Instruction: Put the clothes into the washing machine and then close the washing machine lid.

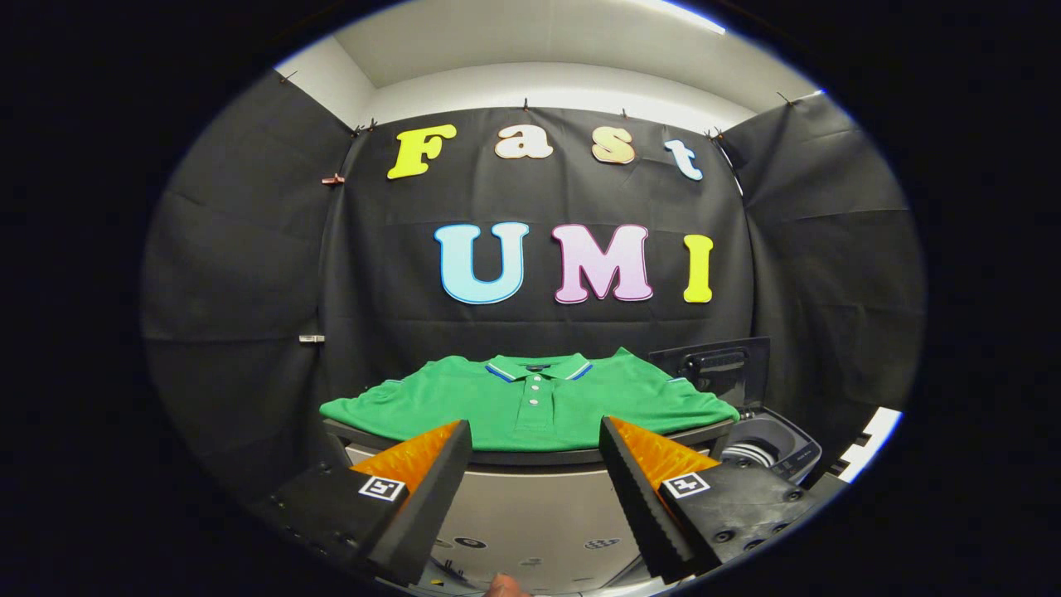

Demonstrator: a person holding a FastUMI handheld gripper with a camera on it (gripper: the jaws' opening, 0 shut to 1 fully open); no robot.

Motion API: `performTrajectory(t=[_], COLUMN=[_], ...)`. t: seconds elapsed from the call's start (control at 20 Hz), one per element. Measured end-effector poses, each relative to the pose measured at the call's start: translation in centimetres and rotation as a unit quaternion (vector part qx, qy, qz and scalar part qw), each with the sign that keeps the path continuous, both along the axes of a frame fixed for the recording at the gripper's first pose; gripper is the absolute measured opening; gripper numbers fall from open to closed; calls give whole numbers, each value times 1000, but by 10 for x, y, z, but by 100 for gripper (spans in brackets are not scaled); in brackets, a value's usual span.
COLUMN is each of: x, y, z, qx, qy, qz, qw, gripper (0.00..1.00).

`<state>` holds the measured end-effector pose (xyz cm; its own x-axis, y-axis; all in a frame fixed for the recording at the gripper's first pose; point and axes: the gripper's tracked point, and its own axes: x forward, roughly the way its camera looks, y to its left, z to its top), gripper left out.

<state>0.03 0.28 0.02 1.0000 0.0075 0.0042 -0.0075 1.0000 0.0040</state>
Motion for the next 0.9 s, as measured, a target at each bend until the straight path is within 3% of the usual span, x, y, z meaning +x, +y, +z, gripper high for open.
performTrajectory(t=[0.8, 0.9], x=[4, 25], y=[2, -1], z=[23, 36], qx=[-2, -17], qy=[-8, -1], qz=[1, -11], qw=[1000, 1000], gripper=[97, 97])
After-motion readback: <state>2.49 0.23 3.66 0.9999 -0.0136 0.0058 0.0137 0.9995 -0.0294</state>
